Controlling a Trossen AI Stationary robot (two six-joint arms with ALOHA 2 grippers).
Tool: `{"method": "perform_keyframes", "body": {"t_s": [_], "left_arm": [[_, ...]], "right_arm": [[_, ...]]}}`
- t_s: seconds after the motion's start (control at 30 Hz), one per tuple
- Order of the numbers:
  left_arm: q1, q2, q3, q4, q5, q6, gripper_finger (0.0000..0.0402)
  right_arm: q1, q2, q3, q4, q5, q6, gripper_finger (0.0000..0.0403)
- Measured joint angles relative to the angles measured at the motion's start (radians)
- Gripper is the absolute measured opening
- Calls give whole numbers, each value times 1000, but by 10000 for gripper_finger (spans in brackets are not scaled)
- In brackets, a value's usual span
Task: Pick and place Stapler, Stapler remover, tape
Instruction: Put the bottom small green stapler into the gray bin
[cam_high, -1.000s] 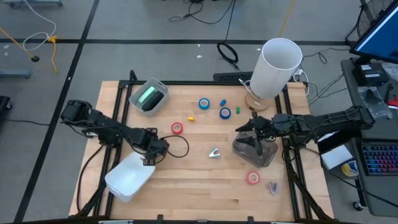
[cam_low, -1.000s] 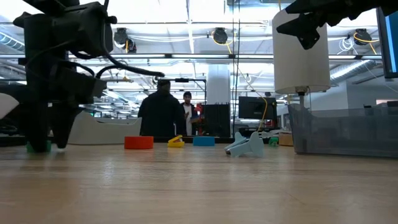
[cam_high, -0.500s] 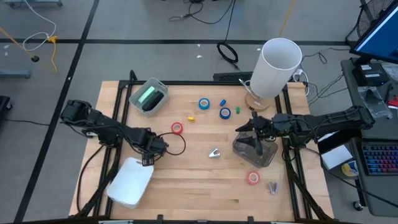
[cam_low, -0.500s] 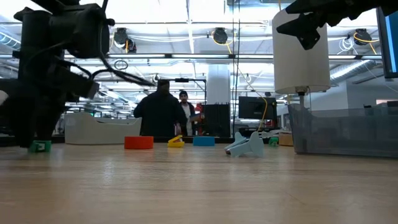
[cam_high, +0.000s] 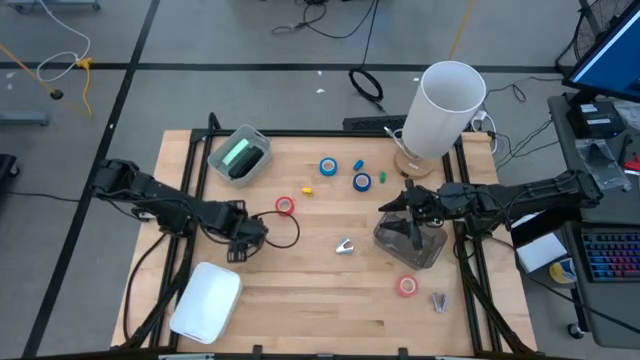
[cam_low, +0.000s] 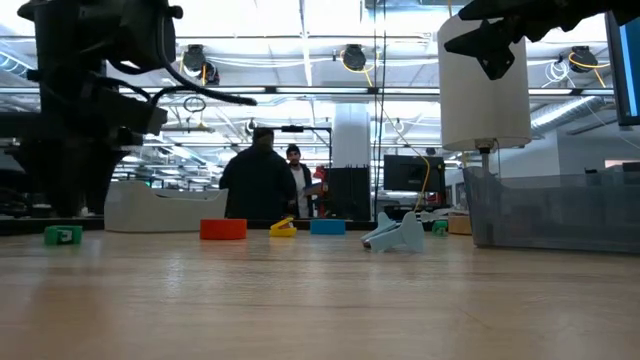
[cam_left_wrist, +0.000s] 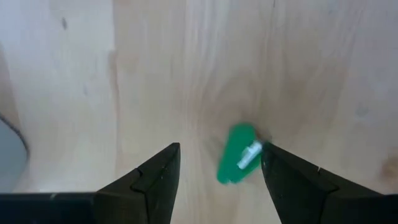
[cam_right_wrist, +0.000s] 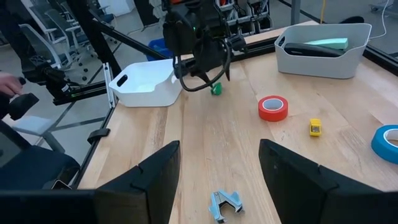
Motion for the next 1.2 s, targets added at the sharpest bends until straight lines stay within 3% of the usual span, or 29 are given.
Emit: {"method": "perform_keyframes", "body": {"t_s": [0.3,0.83,1.2], "left_arm": [[47,1,-19,26,33,49,225],[11,2,-22,31,79,76,225],[29,138,-18,40,99,84,225]], "right_arm": [[0,0,0,0,0,0,210],[0,0,0,-4,-2,-8,210],[0,0,0,-5,-1,-8,210]]}}
